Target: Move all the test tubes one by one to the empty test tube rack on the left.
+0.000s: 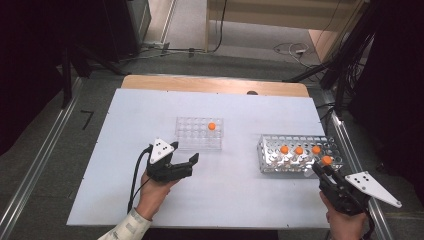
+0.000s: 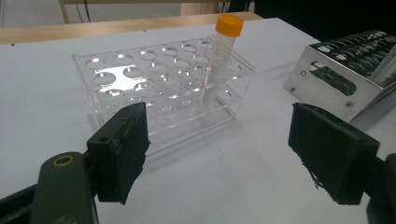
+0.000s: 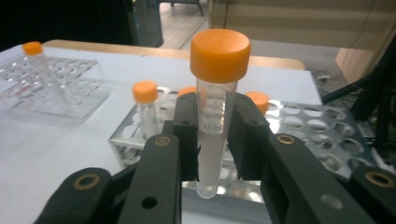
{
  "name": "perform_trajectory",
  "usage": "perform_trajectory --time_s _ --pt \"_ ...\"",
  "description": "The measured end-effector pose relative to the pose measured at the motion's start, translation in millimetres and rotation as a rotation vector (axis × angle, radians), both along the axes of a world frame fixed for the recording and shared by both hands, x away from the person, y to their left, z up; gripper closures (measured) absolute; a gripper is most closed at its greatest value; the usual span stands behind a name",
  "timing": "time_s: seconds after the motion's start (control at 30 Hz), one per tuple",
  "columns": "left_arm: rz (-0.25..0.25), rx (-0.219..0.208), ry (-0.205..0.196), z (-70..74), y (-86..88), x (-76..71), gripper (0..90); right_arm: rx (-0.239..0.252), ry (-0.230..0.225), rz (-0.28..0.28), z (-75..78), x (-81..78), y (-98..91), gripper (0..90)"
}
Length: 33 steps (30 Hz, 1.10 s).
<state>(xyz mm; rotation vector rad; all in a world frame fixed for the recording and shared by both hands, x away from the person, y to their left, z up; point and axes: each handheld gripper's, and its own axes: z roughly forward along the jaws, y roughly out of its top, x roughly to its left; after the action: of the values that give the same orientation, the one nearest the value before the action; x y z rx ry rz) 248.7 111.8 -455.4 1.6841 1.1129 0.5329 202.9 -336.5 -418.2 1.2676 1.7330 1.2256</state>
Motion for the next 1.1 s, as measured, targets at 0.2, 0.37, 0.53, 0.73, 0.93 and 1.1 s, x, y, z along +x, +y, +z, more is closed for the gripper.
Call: perform_trajectory --time_s 0.2,0.37,0.53,0.73,0.93,1.1 --pt "-0.007 0.002 0.006 -1.5 -2.0 -0.1 19.5 0.004 0.024 0.06 -5.9 0.8 14.0 71.9" --pt "-0.016 0.006 0.009 -2.1 -5.1 -1.0 19.5 0.009 0.044 0.113 -9.9 1.1 26.8 71.9" --pt "-0.021 0.005 0.01 -2.2 -7.0 -1.4 19.3 0.011 0.061 0.167 -13.7 2.2 42.0 72.0" --pt "-0.03 0.005 0.014 -1.9 -8.5 -1.2 17.2 0.003 0.082 0.226 -19.2 8.4 62.2 72.0" --pt "-0.024 0.002 0.006 -1.5 -9.0 -1.6 16.9 -0.003 0.079 0.278 -21.4 13.3 82.2 71.9" --pt "-0.033 -0.002 0.005 -0.9 -11.5 -1.9 16.3 -0.003 0.083 0.316 -24.0 18.9 97.7 71.9"
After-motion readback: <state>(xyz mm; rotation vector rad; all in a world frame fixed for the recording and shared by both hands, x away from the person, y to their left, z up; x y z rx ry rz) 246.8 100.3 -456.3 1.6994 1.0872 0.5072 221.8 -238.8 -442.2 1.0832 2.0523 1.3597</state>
